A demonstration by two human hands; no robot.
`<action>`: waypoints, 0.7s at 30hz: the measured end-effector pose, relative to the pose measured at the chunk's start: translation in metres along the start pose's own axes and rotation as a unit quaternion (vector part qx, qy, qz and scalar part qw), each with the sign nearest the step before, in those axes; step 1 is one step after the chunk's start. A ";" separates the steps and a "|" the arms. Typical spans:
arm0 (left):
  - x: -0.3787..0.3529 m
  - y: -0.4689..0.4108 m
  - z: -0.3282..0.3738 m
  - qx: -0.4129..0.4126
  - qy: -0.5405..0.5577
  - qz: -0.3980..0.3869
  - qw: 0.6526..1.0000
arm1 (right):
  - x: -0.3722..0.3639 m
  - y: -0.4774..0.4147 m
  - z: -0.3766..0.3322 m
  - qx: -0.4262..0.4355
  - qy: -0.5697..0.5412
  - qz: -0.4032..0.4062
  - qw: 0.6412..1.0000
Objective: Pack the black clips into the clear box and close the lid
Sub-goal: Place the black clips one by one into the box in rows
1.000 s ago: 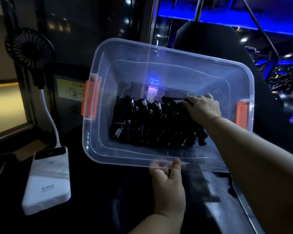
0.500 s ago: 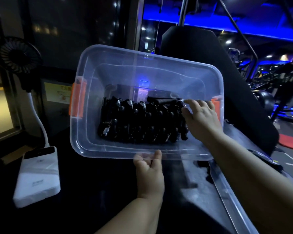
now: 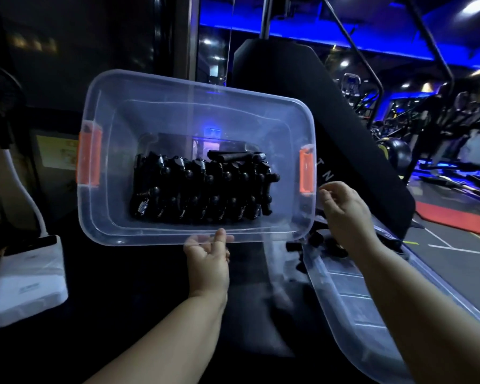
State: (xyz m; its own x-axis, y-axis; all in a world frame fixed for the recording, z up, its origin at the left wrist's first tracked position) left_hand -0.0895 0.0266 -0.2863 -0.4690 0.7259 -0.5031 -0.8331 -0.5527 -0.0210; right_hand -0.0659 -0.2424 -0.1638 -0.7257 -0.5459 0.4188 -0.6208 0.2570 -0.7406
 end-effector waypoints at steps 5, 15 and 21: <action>-0.001 0.001 0.000 -0.007 -0.001 0.003 1.000 | 0.006 -0.010 0.073 -0.094 0.093 -0.052 0.990; -0.003 -0.001 -0.001 -0.021 -0.018 0.004 1.000 | -0.046 -0.029 0.133 -0.139 0.215 -0.196 0.947; -0.001 0.000 -0.002 -0.016 -0.021 0.006 1.000 | -0.068 -0.033 0.152 -0.167 0.242 -0.228 0.928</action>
State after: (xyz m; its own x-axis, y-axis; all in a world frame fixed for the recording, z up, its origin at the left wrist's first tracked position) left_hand -0.0883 0.0251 -0.2869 -0.4921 0.7350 -0.4664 -0.8176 -0.5742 -0.0424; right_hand 0.0495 -0.3347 -0.2477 -0.3630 -0.2564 0.8958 -0.8948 0.3642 -0.2583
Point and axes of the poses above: each hand's wrist, its own y-axis away from the middle knuckle, its own x-axis out of the back of the hand, z = x × y, the point moved 9 cm from there along -y, towards the middle knuckle, and after that the axes turned 10 degrees about z, right-handed, at the moved point
